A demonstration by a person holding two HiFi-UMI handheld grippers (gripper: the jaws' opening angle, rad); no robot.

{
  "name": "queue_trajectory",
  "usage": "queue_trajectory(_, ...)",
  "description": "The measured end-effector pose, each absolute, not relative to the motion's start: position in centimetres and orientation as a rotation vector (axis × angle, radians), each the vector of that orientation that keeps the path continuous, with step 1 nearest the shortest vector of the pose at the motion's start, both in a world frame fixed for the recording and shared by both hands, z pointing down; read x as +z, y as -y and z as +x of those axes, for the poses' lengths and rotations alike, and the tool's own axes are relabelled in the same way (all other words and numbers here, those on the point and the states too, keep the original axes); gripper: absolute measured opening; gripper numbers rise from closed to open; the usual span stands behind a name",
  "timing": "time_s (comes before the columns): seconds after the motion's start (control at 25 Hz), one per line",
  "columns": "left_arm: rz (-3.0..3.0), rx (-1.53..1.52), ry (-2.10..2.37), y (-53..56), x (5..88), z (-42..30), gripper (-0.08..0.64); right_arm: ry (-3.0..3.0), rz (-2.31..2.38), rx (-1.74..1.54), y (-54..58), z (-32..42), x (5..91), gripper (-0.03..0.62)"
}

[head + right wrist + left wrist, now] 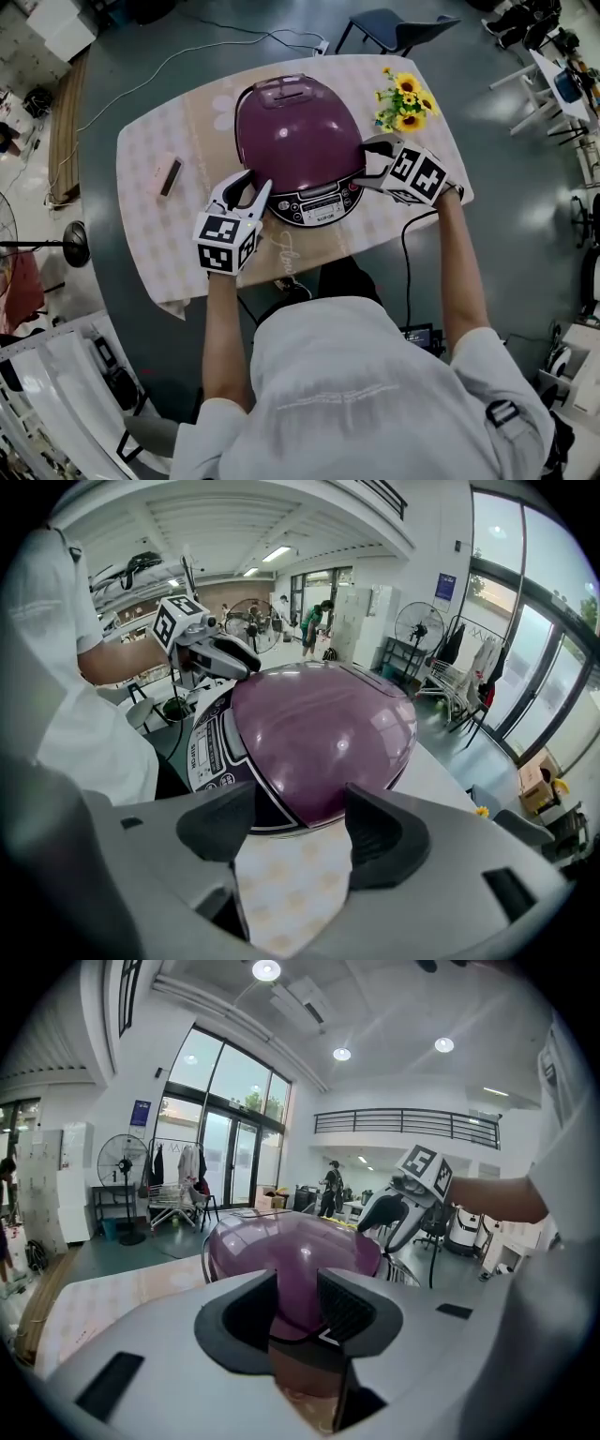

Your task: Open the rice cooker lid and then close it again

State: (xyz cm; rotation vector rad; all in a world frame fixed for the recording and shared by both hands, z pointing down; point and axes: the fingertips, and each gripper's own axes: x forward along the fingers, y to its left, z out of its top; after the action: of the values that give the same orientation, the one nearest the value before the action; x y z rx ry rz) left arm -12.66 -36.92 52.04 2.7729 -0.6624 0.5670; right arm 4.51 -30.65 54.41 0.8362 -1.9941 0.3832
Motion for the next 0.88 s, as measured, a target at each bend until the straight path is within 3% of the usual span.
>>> queue_trajectory(0.88,2.801,0.681,0.602,36.78,52.94,-12.23,0.152,2.002,0.804,0.465,30.55,4.45,54.67,0.302)
